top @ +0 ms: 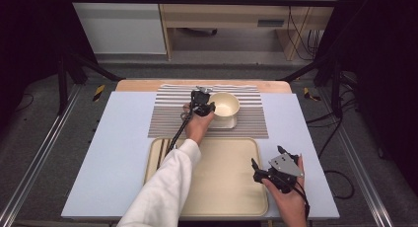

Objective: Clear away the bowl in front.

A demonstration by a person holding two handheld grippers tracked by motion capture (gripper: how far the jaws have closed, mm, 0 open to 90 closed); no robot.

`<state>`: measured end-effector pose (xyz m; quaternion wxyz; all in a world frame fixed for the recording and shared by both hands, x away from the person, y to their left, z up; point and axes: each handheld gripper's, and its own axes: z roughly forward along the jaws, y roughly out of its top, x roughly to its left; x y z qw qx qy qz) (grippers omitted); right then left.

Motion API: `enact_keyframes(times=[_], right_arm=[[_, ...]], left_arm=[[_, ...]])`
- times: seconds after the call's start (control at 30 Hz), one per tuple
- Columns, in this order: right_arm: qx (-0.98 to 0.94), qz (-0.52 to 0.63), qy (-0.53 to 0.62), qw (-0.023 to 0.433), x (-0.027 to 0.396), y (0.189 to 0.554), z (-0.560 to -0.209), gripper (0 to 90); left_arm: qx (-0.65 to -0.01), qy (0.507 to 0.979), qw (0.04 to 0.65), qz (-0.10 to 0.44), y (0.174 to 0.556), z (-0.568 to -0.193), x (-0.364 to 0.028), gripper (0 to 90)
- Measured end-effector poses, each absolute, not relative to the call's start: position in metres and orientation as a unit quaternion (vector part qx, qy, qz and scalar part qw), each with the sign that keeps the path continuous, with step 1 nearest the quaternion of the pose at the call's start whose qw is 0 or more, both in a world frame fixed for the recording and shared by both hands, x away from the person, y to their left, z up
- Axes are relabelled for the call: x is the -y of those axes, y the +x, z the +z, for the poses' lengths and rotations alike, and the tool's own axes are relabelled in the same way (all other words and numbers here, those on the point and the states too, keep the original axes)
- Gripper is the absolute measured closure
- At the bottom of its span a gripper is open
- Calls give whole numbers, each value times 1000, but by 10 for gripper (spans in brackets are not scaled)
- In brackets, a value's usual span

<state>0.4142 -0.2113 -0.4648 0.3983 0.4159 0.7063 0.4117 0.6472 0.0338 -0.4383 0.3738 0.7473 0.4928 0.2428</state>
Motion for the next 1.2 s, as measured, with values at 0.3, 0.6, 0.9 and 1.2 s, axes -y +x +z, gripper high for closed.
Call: enact_keyframes(times=[0.3,0.6,0.9,1.2], right_arm=[[-711,409,412,397,209,415,-466,62],[-712,409,411,396,209,415,-466,63],[-712,408,411,396,209,415,-466,63],[-713,407,411,396,209,415,-466,63]], left_arm=[[-499,749,361,245,651,-439,-30,685],[-503,746,364,241,652,-440,-30,709],[-502,746,366,238,653,-440,-31,710],[-513,737,378,227,656,-441,-34,740]])
